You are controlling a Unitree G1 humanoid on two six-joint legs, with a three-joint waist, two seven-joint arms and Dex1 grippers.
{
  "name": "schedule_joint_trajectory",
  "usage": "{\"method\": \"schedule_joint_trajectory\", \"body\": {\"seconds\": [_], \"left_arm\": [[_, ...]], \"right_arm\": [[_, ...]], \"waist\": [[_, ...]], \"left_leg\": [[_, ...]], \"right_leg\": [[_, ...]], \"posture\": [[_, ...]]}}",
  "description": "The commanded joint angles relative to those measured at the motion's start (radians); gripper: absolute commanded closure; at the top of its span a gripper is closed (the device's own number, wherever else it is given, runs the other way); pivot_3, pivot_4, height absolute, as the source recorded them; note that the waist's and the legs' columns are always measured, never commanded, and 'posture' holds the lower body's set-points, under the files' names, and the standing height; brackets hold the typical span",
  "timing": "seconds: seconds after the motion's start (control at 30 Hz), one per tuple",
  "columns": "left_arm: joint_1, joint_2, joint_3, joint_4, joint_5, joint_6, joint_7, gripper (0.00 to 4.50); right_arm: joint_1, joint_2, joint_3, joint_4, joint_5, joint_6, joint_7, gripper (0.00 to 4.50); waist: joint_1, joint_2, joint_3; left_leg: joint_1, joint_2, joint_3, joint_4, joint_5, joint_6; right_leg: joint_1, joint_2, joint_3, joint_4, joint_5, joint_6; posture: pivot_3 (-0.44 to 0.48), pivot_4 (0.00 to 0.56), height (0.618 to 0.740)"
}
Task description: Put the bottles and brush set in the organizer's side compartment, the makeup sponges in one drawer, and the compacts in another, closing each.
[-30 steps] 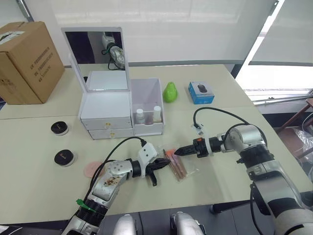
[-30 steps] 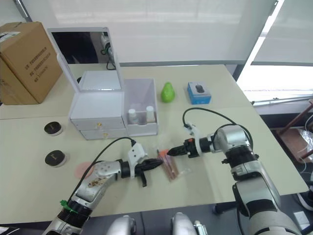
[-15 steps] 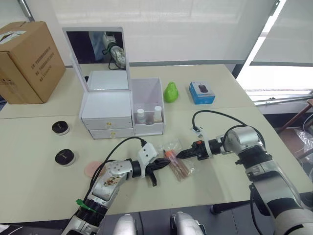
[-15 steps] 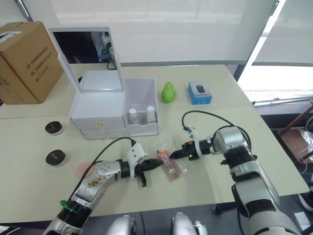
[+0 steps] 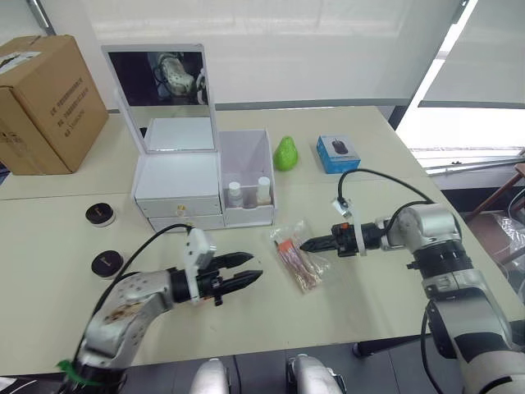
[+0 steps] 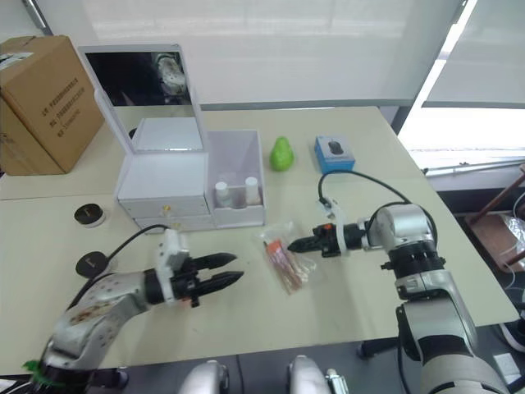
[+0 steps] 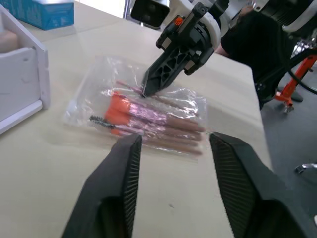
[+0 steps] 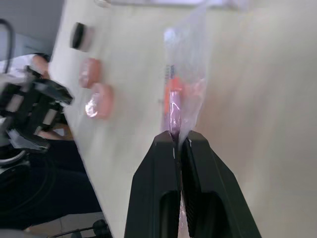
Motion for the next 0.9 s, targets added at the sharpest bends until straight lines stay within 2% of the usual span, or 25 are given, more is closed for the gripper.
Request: {"method": "schedule_joint_trajectory", "body": {"seconds": [0.03,0.1,0.13,0.23,0.33,0.43,0.5,0.6,0.73,0.9], "left_arm": [[0.032,-0.003,0.146,-0.128,-0.108,0.035,0.106,0.66],[0.043,-0.027,0.196,-0.167,-0.146,0.044,0.184,0.06],[0.045,-0.038,0.21,-0.183,-0.16,0.047,0.218,0.02],[0.039,-0.086,0.235,-0.218,-0.185,0.036,0.321,0.02],[0.005,-0.131,0.246,-0.22,-0.166,-0.003,0.399,0.02],[-0.017,-0.15,0.246,-0.217,-0.14,-0.029,0.445,0.02],[-0.02,-0.154,0.247,-0.22,-0.14,-0.038,0.464,0.02],[-0.02,-0.155,0.253,-0.227,-0.149,-0.049,0.488,0.02],[-0.018,-0.15,0.259,-0.241,-0.154,-0.054,0.51,0.02],[-0.007,-0.145,0.279,-0.27,-0.169,-0.055,0.551,0.02]], "right_arm": [[-0.059,0.022,-0.165,-0.158,0.123,0.03,-0.035,4.5],[-0.119,0.062,-0.241,-0.156,0.148,0.014,-0.095,4.5],[-0.141,0.077,-0.262,-0.152,0.149,-0.006,-0.118,4.5],[-0.248,0.142,-0.319,-0.083,0.123,-0.135,-0.208,4.5],[-0.354,0.221,-0.32,0.04,0.034,-0.395,-0.293,4.5],[-0.448,0.297,-0.319,0.24,-0.068,-0.7,-0.379,4.5],[-0.496,0.336,-0.301,0.392,-0.143,-0.91,-0.42,4.5],[-0.55,0.394,-0.299,0.579,-0.201,-1.141,-0.439,4.5],[-0.582,0.469,-0.29,0.773,-0.257,-1.331,-0.44,4.5],[-0.592,0.508,-0.289,0.912,-0.315,-1.426,-0.463,4.5]], "waist": [[0.002,0.0,0.001],[0.0,0.0,0.001],[0.001,0.0,0.001],[0.002,0.0,0.001],[0.0,0.0,0.001],[-0.002,0.0,0.0],[-0.002,0.0,0.0],[-0.003,0.0,0.0],[-0.006,0.0,0.001],[-0.003,0.0,0.001]], "left_leg": [[0.0,0.0,0.0,0.0,0.0,0.0],[0.0,0.0,0.0,0.0,0.0,0.0],[0.0,0.0,0.0,0.0,0.0,0.0],[0.001,0.0,-0.001,0.0,0.0,0.0],[0.0,-0.001,-0.001,0.0,0.0,0.0],[0.0,-0.001,-0.001,0.0,0.0,0.0],[0.001,-0.001,-0.001,0.0,0.0,0.0],[0.0,-0.001,-0.001,0.0,0.0,0.0],[0.0,-0.001,-0.001,-0.001,0.0,0.0],[0.0,-0.001,-0.001,-0.001,0.0,0.0]], "right_leg": [[0.0,0.0,0.0,0.0,0.0,0.0],[0.0,0.0,0.0,0.0,0.0,0.0],[0.0,0.0,0.0,0.0,0.0,-0.001],[0.001,0.0,0.0,0.0,0.0,0.0],[0.001,0.0,0.0,0.0,0.001,0.0],[0.001,0.001,0.0,0.0,0.001,-0.001],[0.001,0.001,0.0,0.0,0.004,-0.006],[0.001,0.001,0.0,-0.001,0.005,-0.008],[0.001,0.001,0.0,-0.001,0.006,-0.008],[0.001,0.0,0.0,-0.001,0.006,-0.009]], "posture": [[0.0,0.15,0.722],[0.0,0.15,0.722],[0.0,0.15,0.722],[0.0,0.15,0.722],[0.0,0.15,0.722],[0.0,0.15,0.722],[0.0,0.15,0.722],[0.0,0.15,0.722],[0.0,0.15,0.722],[0.0,0.15,0.722]]}}
